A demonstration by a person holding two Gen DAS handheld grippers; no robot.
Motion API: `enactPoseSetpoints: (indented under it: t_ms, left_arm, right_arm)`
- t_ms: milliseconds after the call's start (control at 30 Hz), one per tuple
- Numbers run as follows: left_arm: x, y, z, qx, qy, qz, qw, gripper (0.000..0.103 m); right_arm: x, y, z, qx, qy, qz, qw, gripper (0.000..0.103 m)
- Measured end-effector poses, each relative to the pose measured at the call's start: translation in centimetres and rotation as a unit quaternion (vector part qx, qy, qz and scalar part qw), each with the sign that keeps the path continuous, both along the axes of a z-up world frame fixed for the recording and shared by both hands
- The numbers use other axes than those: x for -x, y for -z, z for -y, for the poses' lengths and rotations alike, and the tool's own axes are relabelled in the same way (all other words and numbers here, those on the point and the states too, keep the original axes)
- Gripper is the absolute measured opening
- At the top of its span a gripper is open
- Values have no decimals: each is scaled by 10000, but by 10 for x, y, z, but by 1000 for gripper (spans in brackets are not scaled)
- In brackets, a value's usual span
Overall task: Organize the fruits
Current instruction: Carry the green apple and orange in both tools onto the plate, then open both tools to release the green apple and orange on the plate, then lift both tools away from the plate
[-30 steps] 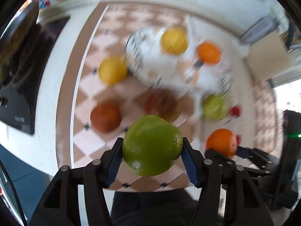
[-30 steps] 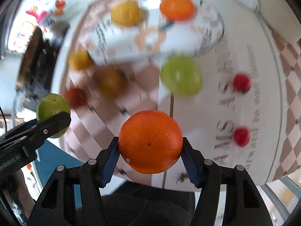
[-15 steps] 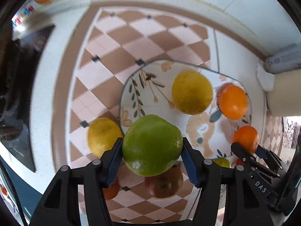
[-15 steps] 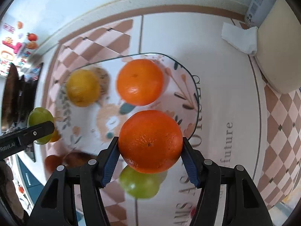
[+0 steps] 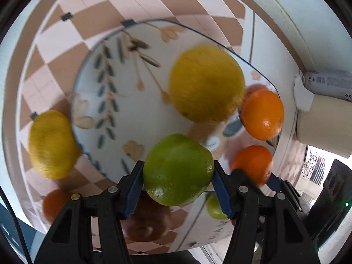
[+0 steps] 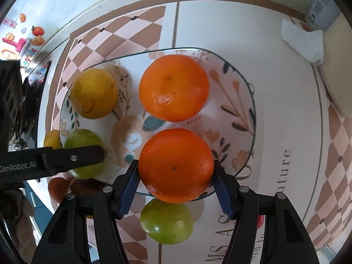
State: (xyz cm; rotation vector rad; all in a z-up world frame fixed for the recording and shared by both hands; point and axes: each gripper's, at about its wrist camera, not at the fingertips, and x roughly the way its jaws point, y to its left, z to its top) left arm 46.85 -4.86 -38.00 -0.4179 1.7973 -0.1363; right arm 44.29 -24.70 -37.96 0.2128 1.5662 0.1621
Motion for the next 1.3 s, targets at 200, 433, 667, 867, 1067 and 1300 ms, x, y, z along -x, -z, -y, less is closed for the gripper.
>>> enactPoseSetpoints:
  t_ms: [200, 433, 667, 867, 1067, 1300]
  left_arm:
    - [-2, 0, 5, 327, -143, -72, 9993, 59]
    - [-1, -24, 4, 197, 0, 333, 9993, 84]
    - [14, -66, 2, -1078, 606, 1230, 9847, 85]
    - [41, -87, 3, -1559, 795, 1691, 9699, 85]
    - [68, -119, 4, -1756, 859, 2166, 9565, 85]
    - [103, -158, 3, -1818, 874, 2619, 9438, 85]
  right_arm:
    - [6, -7, 2, -187, 27, -63, 9998, 76]
    - [17, -26, 13, -83, 158, 4, 9998, 87]
    - [35, -52, 19, 411, 290, 254, 9984, 94]
    - [51, -78, 20, 663, 431, 508, 9956, 94]
    - [73, -109, 17, 819, 507, 804, 9921, 94]
    - [106, -146, 14, 822, 584, 1155, 9882, 94]
